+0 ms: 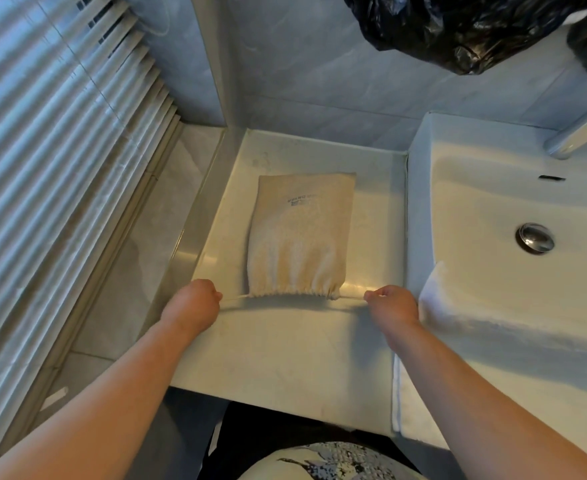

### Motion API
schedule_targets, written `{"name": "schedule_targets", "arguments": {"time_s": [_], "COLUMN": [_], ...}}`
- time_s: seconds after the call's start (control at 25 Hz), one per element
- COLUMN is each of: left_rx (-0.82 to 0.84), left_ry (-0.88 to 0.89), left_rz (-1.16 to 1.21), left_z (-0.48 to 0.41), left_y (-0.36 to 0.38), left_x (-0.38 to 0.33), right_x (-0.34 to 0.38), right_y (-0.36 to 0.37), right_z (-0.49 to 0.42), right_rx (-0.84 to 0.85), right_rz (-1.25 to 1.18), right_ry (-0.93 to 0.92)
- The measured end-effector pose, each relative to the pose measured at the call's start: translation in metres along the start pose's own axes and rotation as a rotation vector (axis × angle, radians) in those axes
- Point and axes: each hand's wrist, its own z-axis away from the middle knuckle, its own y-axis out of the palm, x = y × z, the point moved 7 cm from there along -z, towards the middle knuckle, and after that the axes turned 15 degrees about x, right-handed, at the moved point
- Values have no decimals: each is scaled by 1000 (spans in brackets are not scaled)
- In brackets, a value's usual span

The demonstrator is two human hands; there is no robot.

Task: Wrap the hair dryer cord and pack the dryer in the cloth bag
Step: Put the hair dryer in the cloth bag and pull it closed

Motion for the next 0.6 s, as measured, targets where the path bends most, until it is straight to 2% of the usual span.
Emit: {"name": "schedule_targets", "arguments": {"time_s": [0.08, 0.12, 0.16, 0.2, 0.24, 0.28, 0.36, 0.4, 0.48, 0.6], "left_rx": [-100, -177, -229, -208, -128, -6, 144, 180, 201, 167], "left_ry": [39, 104, 177, 216, 202, 157, 60, 36, 47, 136], "left_rz": [-280, -318, -265, -74, 212, 483, 810, 836, 710, 340], "left_z": [12, 18, 23, 23, 18, 12, 0, -3, -5, 3], "left_y": [3, 5, 7, 11, 17, 28, 49, 52, 47, 27], "left_x": [-20, -36, -52, -62, -66, -68, -66, -63, -55, -59], "right_x": [6, 14, 23, 30, 33, 32, 22, 20, 20, 29], "right_y": [5, 9, 17, 26, 35, 42, 62, 66, 63, 48], "right_z": [9, 15, 21, 24, 22, 18, 13, 14, 14, 19], "right_rx": [-31, -61, -90, -83, 1, 127, 345, 392, 401, 400], "right_rz": [418, 652, 777, 787, 651, 379, -89, -201, -197, 104], "right_ry": [-41, -128, -242, -325, -326, -254, -24, 47, 73, -7]}}
